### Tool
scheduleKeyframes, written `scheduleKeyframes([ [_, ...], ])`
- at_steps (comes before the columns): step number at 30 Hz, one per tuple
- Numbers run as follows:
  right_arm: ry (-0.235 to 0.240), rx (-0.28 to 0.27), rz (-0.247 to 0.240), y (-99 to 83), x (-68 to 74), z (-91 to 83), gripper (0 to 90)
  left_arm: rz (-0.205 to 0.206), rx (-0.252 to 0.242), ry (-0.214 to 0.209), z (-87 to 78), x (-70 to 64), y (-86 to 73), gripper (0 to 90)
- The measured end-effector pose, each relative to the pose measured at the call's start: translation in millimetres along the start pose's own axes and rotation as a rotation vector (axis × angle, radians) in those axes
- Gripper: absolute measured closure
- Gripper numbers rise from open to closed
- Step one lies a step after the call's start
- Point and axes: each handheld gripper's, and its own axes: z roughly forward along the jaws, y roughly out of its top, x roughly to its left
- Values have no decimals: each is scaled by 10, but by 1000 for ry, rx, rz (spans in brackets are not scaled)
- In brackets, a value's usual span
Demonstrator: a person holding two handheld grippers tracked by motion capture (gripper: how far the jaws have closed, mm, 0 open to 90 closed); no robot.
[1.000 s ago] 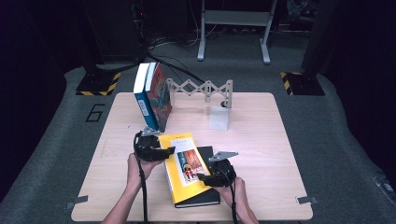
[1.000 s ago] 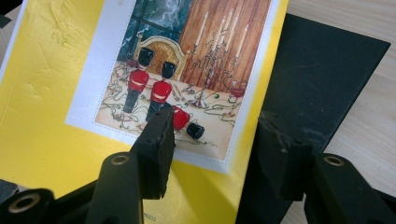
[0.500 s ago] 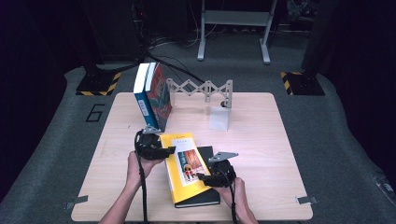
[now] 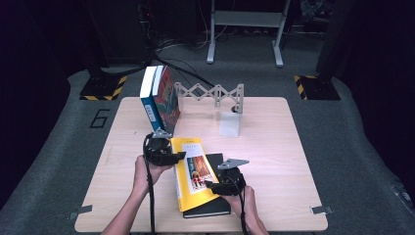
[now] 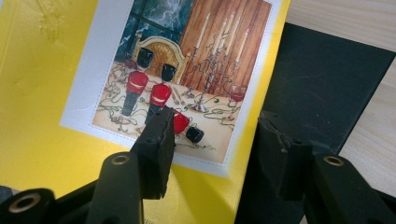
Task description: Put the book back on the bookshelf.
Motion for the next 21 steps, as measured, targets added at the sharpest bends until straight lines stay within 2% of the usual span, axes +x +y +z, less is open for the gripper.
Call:
scheduleKeyframes([
  [2, 1, 1, -9, 4, 1, 3, 479, 6, 11, -5, 11, -4, 7, 529],
  [3, 0, -1, -15, 5, -3, 4, 479, 22, 26, -9, 12, 2, 15, 529],
  [4, 0, -1, -15, 5, -3, 4, 479, 13, 19, -5, 20, -11, 17, 529],
  [6, -6, -6, -13, 5, 10, 8, 479, 30, 30, -5, 12, -8, 33, 536],
  [13, -1, -14, -15, 15, 32, 42, 478, 35, 40, 1, -26, -2, 66, 560],
  [16, 3, -21, -6, 15, 38, 52, 475, 31, 38, 22, -20, -2, 48, 569],
  [17, 8, -16, -17, 18, 21, 46, 474, 44, 51, 26, -25, 3, 45, 572],
  [20, 47, -8, 13, 0, -24, 27, 453, 28, 39, 25, -14, 6, 39, 590],
  [21, 47, -8, 13, 0, -24, 27, 453, 40, 49, 20, -20, 19, 42, 590],
])
